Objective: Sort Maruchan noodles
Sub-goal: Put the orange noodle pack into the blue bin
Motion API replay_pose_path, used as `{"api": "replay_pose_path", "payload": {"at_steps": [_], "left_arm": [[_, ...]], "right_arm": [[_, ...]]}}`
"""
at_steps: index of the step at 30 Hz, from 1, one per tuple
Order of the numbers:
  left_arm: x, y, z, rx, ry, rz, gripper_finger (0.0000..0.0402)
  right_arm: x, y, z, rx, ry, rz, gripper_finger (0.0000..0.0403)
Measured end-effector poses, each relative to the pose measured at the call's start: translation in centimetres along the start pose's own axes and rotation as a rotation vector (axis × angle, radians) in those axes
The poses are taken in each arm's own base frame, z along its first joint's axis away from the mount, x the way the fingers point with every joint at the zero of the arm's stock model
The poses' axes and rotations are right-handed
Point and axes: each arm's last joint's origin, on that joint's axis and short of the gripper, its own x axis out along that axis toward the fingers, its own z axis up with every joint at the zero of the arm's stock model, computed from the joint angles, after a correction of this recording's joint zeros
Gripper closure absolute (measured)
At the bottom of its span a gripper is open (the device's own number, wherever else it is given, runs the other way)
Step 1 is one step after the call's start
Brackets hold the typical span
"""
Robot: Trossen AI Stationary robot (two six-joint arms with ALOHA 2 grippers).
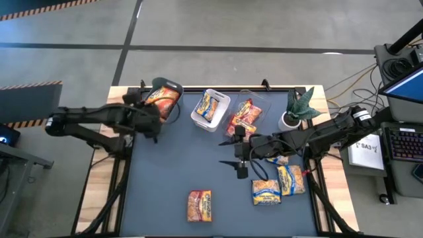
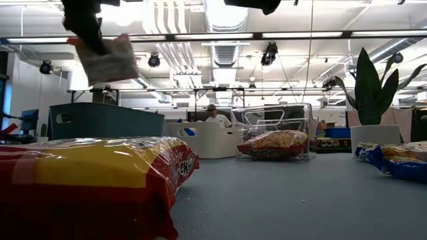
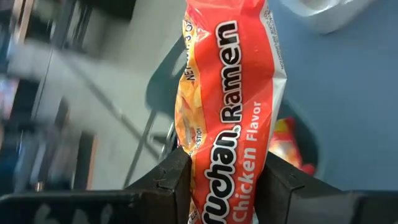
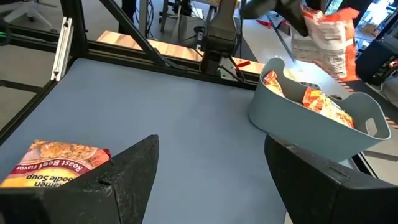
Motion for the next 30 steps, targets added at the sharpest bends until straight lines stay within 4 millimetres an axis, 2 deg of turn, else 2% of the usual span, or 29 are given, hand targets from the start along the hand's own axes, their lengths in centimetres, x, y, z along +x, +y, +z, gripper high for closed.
{"api": "replay_pose_path", "payload": {"at_steps": [5,10,16,30], "left_arm": [[3.2,1.1,0.2,-0.176,0.161,0.079,0.0294],[7.1,1.1,-0.1,-0.368,0.349,0.125,0.0294],[10.5,0.4,-0.2,-0.346,0.480,0.185,0.0294],[14.5,-2.0,1.0,-0.223,0.579,0.252,0.0286]], "right_arm": [[0.0,0.0,0.0,0.004,0.001,0.000,0.0120],[0.0,0.0,-0.1,0.002,0.007,0.001,0.0124],[0.0,0.0,-0.3,-0.003,0.025,0.002,0.0120],[0.0,0.1,-0.5,0.010,0.044,0.004,0.0119]]}}
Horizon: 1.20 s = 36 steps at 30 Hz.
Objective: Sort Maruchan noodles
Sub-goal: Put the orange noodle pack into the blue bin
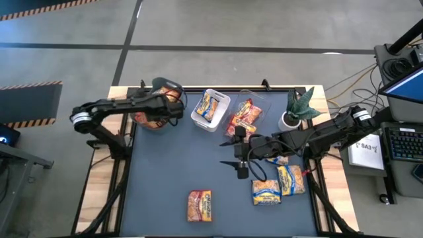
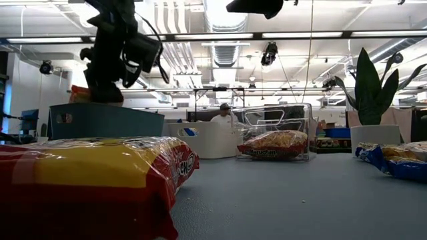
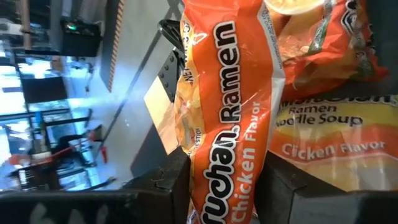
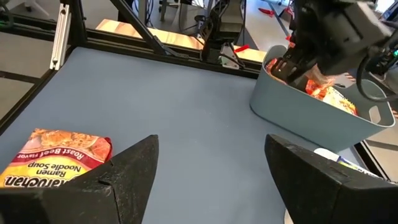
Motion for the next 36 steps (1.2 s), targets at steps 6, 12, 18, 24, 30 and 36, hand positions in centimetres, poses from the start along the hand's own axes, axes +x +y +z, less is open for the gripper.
{"api": "replay_pose_path", "payload": {"at_steps": [6,12,18,24,30,36], "left_arm": [[0.50,-0.80,0.42,-0.001,0.008,0.031,0.0252],[0.36,-0.66,0.36,-0.008,0.002,0.025,0.0224],[0.04,-0.22,0.12,-0.026,-0.006,0.005,0.0213],[0.04,-0.17,0.07,-0.023,-0.003,0.007,0.0194],[-0.03,-0.08,-0.05,-0.014,0.001,0.011,0.0171],[-0.26,-0.09,-0.27,-0.003,0.000,0.014,0.0154]], "right_arm": [[0.00,0.00,-0.01,0.001,0.001,0.000,0.0112],[0.00,0.01,-0.12,0.005,0.013,0.001,0.0116],[0.00,0.01,-0.15,0.004,0.015,0.001,0.0117],[0.00,0.01,-0.16,0.009,0.016,0.001,0.0114],[0.00,0.01,-0.17,0.011,0.017,0.001,0.0108],[0.00,0.01,-0.17,0.011,0.017,0.001,0.0109]]}}
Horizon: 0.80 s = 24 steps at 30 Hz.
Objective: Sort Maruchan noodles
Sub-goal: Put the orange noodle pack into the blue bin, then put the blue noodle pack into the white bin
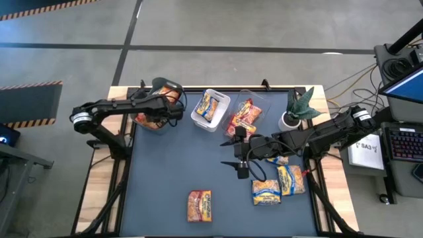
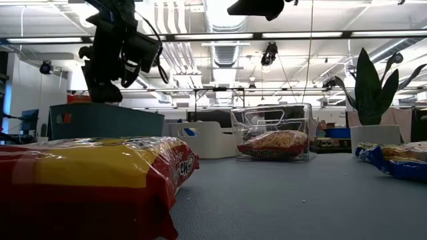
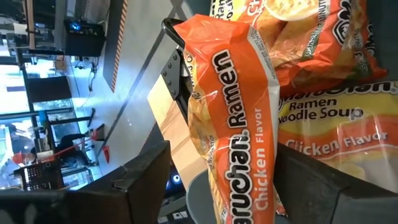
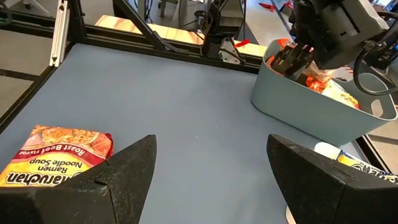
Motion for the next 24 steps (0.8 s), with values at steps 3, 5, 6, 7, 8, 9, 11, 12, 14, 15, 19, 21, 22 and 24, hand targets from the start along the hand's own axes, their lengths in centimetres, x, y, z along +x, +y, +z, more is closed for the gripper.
{"api": "replay_pose_path", "payload": {"at_steps": [3,5,6,7,8,9,11,12,14,15,19,21,22,24], "left_arm": [[-0.1,0.0,-0.1,0.003,-0.005,-0.001,0.0148],[-0.2,0.0,-0.1,0.039,-0.008,-0.002,0.0144],[-0.2,0.0,-0.2,0.056,-0.009,-0.002,0.0144],[-0.3,0.1,-0.3,0.065,-0.009,-0.001,0.0143],[-0.4,0.1,-0.3,0.071,-0.008,0.000,0.0143],[-0.4,0.2,-0.4,0.074,-0.006,0.001,0.0143],[-0.7,0.5,-0.4,0.085,0.001,0.006,0.0143],[-0.8,0.7,-0.4,0.091,0.006,0.009,0.0143],[-1.2,1.0,-0.3,0.096,0.012,0.013,0.0143],[-1.4,1.2,-0.2,0.092,0.007,0.012,0.0143],[-2.7,1.7,0.4,0.075,-0.030,-0.011,0.0143],[-3.5,1.9,0.7,0.071,-0.056,-0.031,0.0143],[-3.9,2.1,0.8,0.067,-0.072,-0.039,0.0143],[-4.9,2.3,1.1,0.064,-0.107,-0.057,0.0143]], "right_arm": [[0.0,0.0,0.0,0.000,0.000,-0.001,0.0107],[0.0,0.0,0.0,0.000,0.000,-0.001,0.0106],[0.0,0.0,0.0,0.000,0.000,-0.001,0.0106],[0.0,0.0,0.0,0.000,0.000,-0.001,0.0106],[0.0,0.0,0.0,0.000,0.000,-0.001,0.0106],[0.0,0.0,0.0,0.000,0.000,-0.001,0.0105],[0.0,0.0,0.0,0.000,0.000,-0.001,0.0106],[0.0,0.0,0.0,0.000,0.000,-0.002,0.0106],[0.0,0.0,0.0,0.000,0.001,-0.003,0.0105],[0.0,0.0,0.0,0.000,0.001,-0.007,0.0105],[0.0,-0.1,0.0,0.000,0.003,-0.029,0.0106],[0.0,-0.1,0.0,-0.001,0.003,-0.030,0.0104],[0.0,-0.1,0.0,-0.003,0.004,-0.030,0.0104],[0.0,-0.1,0.0,-0.004,0.006,-0.030,0.0104]]}}
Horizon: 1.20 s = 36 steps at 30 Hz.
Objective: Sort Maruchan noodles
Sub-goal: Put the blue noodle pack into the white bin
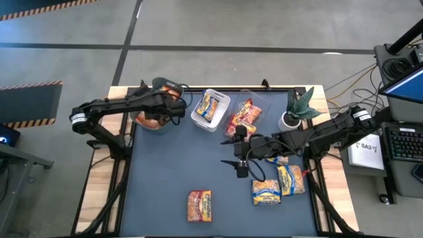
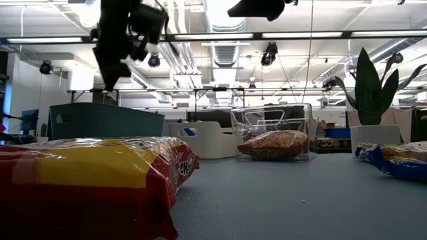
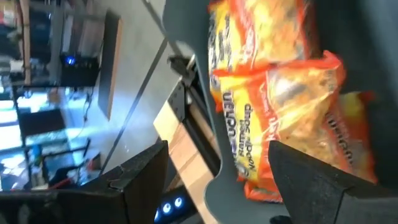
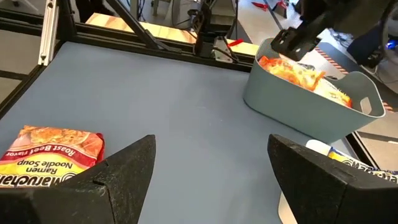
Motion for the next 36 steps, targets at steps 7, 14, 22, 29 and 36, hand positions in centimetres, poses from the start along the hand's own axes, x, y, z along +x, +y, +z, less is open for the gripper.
{"api": "replay_pose_path", "payload": {"at_steps": [7,14,22,29,36], "left_arm": [[-4.3,0.2,0.1,0.011,-0.180,-0.089,0.0143],[-9.5,-1.9,-3.0,0.069,-0.541,-0.459,0.0143],[-12.5,-6.0,-8.6,0.289,-0.928,-0.832,0.0143],[-12.0,-9.3,-11.3,0.318,-0.927,-0.865,0.0143],[-12.0,-12.1,-11.9,0.376,-0.904,-0.848,0.0143]], "right_arm": [[0.0,0.0,-0.3,0.012,0.029,0.004,0.0104],[0.0,0.1,-0.7,0.027,0.057,0.005,0.0109],[0.0,0.1,-0.7,0.091,0.056,0.005,0.0115],[0.1,0.1,-0.5,0.174,0.027,0.004,0.0121],[1.0,0.8,-1.3,0.343,0.068,0.008,0.0150]]}}
